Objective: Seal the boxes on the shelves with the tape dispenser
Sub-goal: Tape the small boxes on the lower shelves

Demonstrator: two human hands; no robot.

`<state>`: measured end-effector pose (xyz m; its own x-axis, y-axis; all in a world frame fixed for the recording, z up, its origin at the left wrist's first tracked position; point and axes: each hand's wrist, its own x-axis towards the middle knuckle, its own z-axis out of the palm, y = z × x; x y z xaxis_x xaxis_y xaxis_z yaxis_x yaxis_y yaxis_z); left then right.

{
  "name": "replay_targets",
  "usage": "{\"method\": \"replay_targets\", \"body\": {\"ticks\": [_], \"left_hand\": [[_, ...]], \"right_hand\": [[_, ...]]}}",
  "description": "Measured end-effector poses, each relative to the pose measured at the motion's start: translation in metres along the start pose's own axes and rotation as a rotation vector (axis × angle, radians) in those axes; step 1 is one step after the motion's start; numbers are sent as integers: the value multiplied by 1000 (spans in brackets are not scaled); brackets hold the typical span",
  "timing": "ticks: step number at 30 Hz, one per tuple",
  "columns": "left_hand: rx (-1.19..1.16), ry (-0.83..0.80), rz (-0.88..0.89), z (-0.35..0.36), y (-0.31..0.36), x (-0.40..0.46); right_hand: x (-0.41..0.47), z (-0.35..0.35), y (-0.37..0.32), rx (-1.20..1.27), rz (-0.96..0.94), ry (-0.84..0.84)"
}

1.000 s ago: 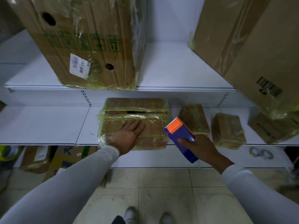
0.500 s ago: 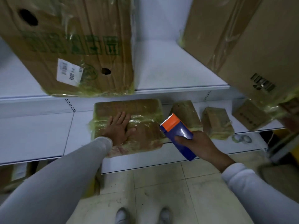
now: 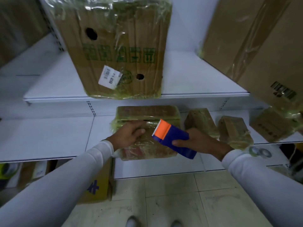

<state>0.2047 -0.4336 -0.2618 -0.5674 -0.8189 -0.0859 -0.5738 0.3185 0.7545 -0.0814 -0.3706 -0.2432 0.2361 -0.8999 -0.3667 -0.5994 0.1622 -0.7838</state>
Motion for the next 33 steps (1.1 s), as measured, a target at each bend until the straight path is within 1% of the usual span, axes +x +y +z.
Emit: {"method": "replay_targets", "body": {"ticks": [3,6,9,11,14,17,21,26,28,31,33], "left_hand": [[-223,-34,-46,-3,7,-17],[-358,-55,-34,-6,7,-32],[-463,-50,-69,-11,3,-46],[-480,-20,-100,-14,-4,-55],[-431,41,-135,-18,-14,-61],[-376,89,-145,-18,-19,-63],[-366,129,-144,-18,-28,-62],[-397,174,-149,-30,-35,-58],[-426,210,-186,-39,-40,-55],[-501,343,-265,-59,-56,-58],[-529,407,-307,-70,-67,-63]], "right_hand": [[13,11,-14,-86,-37,-78],[23,24,-28,-97,-101,-179],[31,36,-39,-89,-134,-226],[36,42,-44,-102,-148,-246],[43,48,-50,-114,-170,-262],[46,54,-56,-134,-173,-271],[51,57,-61,-178,-172,-274],[60,55,-67,-98,-133,-266],[64,43,-67,-99,-133,-275],[65,7,-59,-107,-90,-283],[70,-17,-54,-123,-62,-252]]}}
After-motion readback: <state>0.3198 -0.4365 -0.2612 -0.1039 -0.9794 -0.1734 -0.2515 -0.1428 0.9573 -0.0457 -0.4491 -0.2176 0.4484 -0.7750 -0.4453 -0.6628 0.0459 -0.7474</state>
